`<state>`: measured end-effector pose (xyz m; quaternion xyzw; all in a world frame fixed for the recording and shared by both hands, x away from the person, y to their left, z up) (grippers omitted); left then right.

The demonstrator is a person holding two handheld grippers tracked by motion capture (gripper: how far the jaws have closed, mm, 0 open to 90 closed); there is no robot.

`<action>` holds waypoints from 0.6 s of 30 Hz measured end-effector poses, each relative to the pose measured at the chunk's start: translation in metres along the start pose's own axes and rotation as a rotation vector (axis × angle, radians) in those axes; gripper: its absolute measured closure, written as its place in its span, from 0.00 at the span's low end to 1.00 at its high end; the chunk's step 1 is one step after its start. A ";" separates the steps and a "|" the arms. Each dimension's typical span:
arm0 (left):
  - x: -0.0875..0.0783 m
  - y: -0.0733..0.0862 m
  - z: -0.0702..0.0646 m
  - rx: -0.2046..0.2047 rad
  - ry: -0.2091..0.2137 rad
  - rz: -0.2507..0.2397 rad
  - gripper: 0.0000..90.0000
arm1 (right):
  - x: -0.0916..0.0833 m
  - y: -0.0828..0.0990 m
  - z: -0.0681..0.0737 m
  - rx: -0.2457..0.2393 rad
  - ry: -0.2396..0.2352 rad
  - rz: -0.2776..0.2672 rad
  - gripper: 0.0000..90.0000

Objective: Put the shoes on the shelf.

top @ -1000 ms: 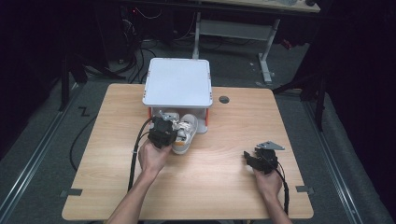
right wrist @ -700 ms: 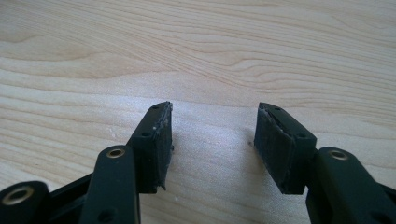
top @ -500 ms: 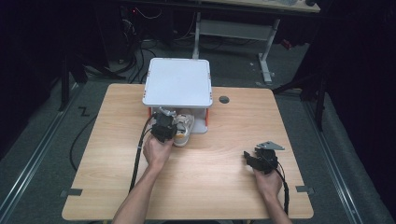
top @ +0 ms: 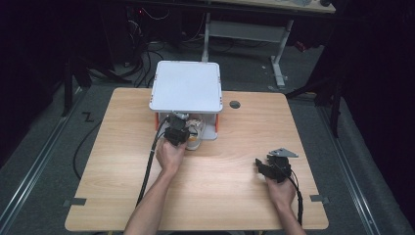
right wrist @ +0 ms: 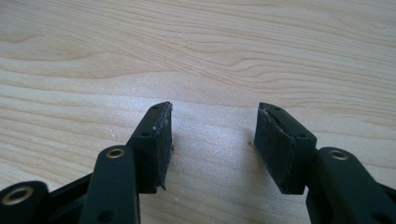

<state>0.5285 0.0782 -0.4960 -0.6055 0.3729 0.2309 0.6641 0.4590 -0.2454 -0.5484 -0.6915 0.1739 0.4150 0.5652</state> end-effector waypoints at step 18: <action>-0.011 -0.005 0.006 -0.033 0.048 -0.038 0.45 | 0.000 0.000 0.000 -0.003 0.000 -0.001 0.52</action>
Point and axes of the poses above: each handheld gripper's, and its own axes: x roughly forward along the jaws, y roughly out of its underside, z roughly to its left, the point moved 7 cm from there along x, roughly forward along the jaws, and after that the axes turned 8 degrees about z, right-handed, at the moved point
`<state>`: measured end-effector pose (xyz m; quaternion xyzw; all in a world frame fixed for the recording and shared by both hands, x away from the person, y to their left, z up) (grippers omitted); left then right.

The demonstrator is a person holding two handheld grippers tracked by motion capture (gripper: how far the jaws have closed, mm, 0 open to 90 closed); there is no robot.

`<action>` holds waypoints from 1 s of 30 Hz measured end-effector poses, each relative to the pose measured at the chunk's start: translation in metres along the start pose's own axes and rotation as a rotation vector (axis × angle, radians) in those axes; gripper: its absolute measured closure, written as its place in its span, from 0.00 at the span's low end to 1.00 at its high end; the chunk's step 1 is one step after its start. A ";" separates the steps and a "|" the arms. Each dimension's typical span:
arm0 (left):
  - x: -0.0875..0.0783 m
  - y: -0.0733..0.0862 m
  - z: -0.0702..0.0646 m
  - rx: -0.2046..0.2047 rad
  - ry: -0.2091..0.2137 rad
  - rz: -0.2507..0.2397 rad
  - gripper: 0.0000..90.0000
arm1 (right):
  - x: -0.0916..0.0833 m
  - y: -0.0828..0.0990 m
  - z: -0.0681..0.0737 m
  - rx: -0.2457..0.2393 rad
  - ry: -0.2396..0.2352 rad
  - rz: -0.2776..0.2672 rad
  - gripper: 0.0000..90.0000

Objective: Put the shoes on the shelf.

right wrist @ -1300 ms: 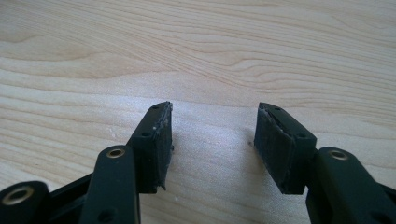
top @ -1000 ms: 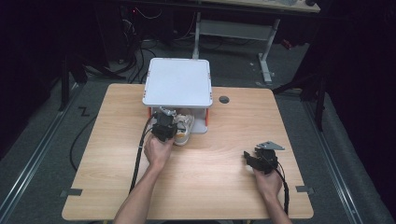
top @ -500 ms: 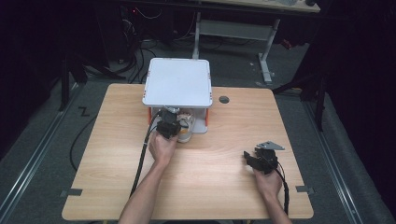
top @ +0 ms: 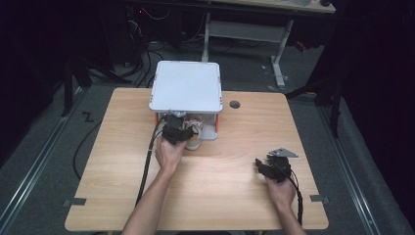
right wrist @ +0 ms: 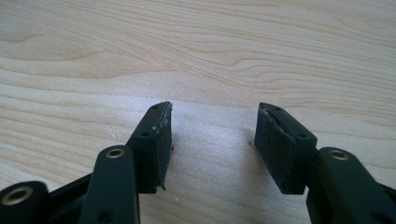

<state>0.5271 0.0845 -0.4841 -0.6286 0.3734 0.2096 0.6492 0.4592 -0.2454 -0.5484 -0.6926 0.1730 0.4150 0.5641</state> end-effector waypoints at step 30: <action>-0.052 0.044 -0.003 0.089 0.009 -0.009 0.25 | -0.008 -0.034 0.022 -0.020 -0.116 -0.062 0.62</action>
Point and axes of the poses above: each handheld gripper's, and its own axes: x roughly forward along the jaws, y roughly out of its underside, z roughly to its left, the point moved 7 cm from there along x, roughly forward along the jaws, and after that the axes turned 8 degrees about z, right-handed, at the moved point
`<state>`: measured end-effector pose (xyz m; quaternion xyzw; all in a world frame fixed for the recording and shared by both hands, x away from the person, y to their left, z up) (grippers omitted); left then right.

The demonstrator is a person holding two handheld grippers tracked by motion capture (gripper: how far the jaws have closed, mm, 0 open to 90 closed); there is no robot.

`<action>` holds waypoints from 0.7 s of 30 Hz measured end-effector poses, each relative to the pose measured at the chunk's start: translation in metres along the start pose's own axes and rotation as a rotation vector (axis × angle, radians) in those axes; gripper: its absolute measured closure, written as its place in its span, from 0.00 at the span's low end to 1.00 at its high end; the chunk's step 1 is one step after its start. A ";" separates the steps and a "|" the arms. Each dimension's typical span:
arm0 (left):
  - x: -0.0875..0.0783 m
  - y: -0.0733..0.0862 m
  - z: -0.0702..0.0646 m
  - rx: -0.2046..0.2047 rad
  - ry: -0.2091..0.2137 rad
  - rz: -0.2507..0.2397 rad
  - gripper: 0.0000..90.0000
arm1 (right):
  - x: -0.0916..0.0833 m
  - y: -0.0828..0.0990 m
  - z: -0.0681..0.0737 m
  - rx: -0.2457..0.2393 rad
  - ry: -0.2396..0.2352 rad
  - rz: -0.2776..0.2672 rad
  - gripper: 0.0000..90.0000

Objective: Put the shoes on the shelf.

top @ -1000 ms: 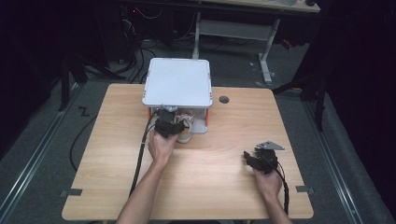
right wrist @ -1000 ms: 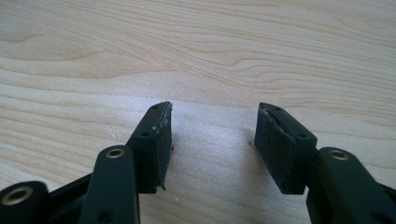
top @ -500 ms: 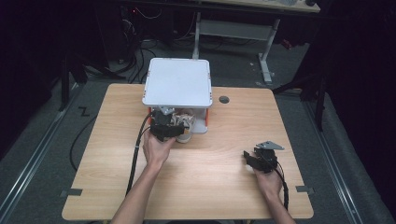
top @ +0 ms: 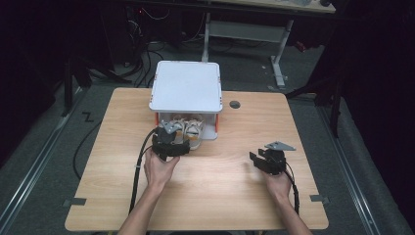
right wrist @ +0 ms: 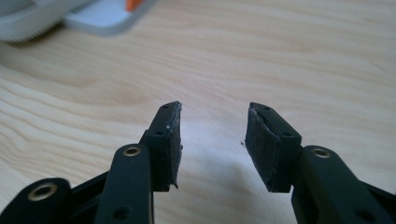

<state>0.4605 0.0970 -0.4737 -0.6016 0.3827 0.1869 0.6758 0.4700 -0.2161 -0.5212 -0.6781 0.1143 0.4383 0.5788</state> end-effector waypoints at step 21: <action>0.021 0.025 -0.003 -0.006 -0.077 0.031 0.29 | -0.035 -0.127 0.059 -0.142 -0.163 -0.144 0.70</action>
Point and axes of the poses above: each handheld gripper's, and its own axes: x roughly forward along the jaws, y roughly out of its underside, z roughly to its left, the point moved 7 cm from there along x, roughly forward along the jaws, and after that the axes turned 8 degrees about z, right-handed, at the moved point
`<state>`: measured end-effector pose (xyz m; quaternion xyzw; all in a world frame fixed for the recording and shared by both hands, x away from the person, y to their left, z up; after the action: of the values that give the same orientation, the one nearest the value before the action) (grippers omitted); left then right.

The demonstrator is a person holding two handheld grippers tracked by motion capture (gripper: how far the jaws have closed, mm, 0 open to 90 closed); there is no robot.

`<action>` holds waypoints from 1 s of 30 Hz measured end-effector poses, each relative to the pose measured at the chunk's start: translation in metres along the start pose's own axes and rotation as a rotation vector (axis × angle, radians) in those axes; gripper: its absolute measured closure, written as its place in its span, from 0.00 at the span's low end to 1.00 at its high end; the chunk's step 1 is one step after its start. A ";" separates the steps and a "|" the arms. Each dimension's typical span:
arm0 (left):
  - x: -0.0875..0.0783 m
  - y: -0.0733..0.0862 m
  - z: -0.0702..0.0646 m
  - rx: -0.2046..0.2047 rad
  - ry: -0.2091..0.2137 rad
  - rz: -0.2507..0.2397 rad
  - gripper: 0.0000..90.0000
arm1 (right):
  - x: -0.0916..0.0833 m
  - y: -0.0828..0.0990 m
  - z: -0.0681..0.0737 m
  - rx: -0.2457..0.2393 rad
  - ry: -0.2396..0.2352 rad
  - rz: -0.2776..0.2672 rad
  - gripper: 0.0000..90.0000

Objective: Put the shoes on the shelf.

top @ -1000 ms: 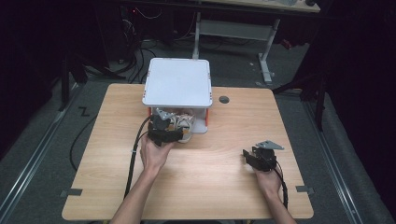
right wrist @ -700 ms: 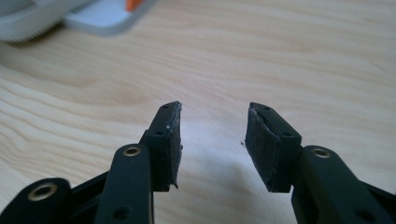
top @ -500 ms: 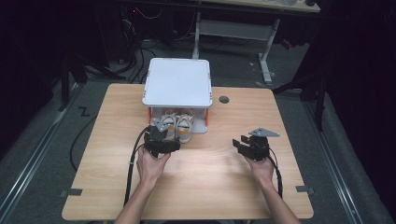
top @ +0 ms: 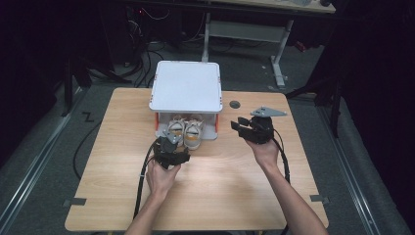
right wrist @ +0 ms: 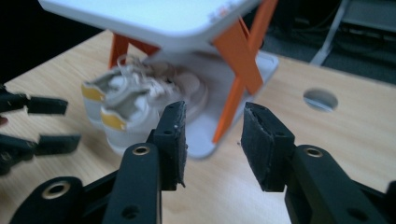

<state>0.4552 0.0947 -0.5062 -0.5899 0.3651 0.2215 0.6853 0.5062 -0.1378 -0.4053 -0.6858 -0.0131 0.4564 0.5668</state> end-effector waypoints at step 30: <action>0.018 -0.012 -0.003 -0.047 -0.009 0.018 0.32 | 0.066 -0.075 0.027 -0.080 0.096 0.076 0.76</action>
<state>0.4744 0.0873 -0.5124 -0.6017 0.3618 0.2389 0.6708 0.5647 -0.0545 -0.3853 -0.7288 0.0219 0.4434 0.5213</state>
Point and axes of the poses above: each handheld gripper's, and its own axes: x roughly forward along the jaws, y roughly out of its underside, z roughly to its left, the point moved 7 cm from there along x, roughly forward along the jaws, and after that the axes turned 8 degrees about z, right-handed, at the moved point
